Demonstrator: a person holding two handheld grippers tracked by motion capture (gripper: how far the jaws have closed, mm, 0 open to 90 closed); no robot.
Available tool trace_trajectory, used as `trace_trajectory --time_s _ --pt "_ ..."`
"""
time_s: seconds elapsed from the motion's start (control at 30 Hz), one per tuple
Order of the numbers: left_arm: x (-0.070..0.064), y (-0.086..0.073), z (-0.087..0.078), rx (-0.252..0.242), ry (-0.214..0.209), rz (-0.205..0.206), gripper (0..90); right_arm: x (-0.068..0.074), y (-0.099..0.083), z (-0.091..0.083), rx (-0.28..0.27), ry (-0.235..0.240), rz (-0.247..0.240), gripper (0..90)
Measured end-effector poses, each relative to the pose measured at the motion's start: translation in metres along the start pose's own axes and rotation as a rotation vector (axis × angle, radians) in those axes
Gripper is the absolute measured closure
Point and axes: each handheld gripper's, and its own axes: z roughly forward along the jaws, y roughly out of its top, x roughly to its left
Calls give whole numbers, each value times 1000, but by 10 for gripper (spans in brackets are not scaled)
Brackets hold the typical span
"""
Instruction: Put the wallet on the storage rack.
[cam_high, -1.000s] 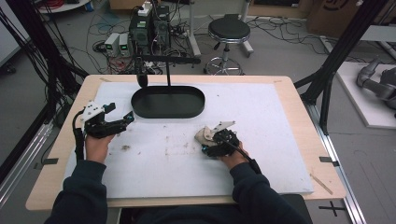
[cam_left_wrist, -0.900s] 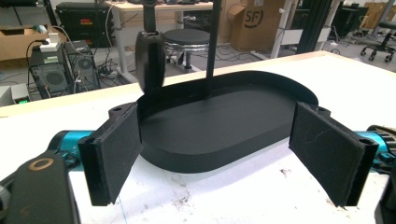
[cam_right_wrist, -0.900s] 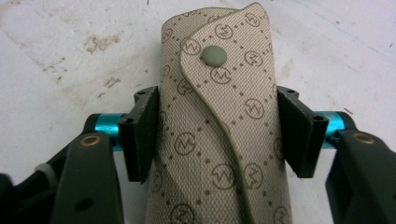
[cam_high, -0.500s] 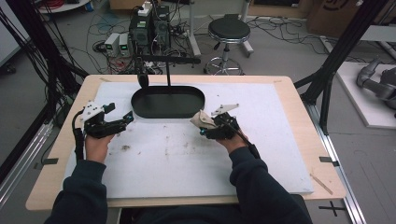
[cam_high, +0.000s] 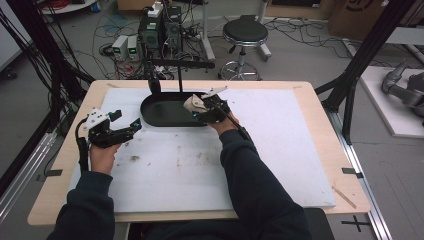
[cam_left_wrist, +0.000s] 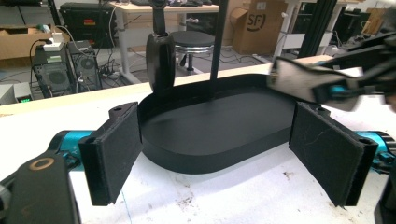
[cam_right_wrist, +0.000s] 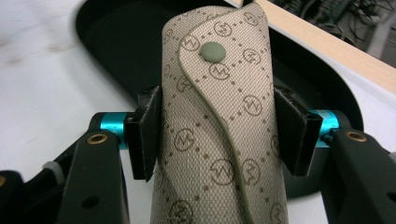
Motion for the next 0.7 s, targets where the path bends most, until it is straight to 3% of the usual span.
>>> trace_trajectory --time_s 0.27,0.4,0.47,0.57,0.7 --pt "1 0 0 -2 -5 -3 172 -12 10 36 30 -56 21 394" --pt "1 -1 0 2 -9 -5 173 -9 5 46 58 -76 32 307" --pt "1 -1 0 2 -9 -6 173 -10 6 42 40 -95 58 208" --pt "0 -1 0 4 -12 -1 173 -12 6 27 23 -83 45 209" --pt "-1 -2 1 8 -12 1 173 -21 -5 -6 19 -49 37 211"
